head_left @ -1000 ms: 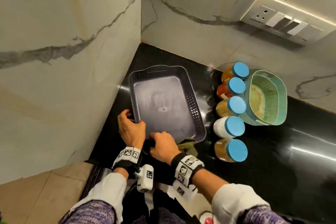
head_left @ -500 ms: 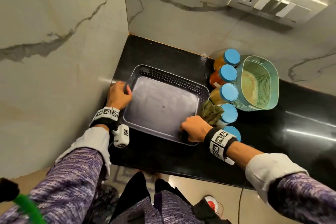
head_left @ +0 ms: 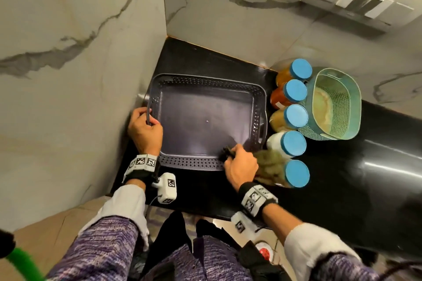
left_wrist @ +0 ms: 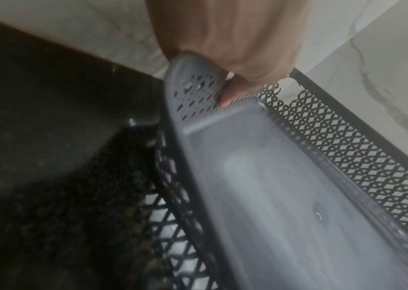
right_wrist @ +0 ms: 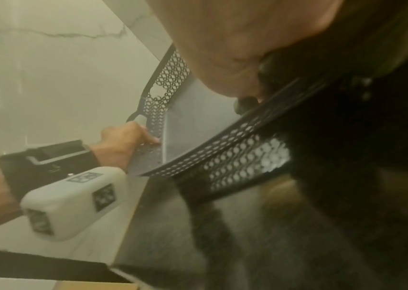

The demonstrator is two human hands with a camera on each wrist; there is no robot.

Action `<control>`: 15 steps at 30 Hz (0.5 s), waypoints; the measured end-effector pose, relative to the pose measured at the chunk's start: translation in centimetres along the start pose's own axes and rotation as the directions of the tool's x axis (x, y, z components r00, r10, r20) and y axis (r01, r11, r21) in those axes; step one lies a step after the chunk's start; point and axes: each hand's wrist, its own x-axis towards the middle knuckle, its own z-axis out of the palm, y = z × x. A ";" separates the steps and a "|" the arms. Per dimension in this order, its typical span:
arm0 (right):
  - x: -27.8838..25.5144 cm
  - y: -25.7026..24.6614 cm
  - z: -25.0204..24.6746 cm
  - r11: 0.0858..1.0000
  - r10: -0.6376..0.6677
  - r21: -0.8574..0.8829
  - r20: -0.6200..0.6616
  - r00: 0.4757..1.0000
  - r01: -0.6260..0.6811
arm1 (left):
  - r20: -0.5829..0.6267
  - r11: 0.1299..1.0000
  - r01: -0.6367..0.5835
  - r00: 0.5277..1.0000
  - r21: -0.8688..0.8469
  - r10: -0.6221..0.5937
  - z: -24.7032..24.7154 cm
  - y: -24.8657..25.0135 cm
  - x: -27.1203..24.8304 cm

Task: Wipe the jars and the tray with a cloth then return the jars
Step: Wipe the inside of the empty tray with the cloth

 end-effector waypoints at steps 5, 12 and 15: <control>-3.8 -7.1 5.2 0.983 -0.031 0.185 0.076 0.997 0.016 | -0.001 0.998 -0.061 0.998 -0.014 0.061 0.0 0.4 -0.3; 0.2 -3.9 2.0 0.951 -0.299 -0.048 0.122 0.946 0.307 | 0.017 0.994 -0.112 0.994 0.009 0.111 -1.0 -0.1 -0.9; 2.6 0.7 -0.5 0.961 -0.242 -0.122 0.055 0.969 0.247 | -0.007 0.998 -0.065 0.998 -0.011 0.065 -0.8 0.0 -0.8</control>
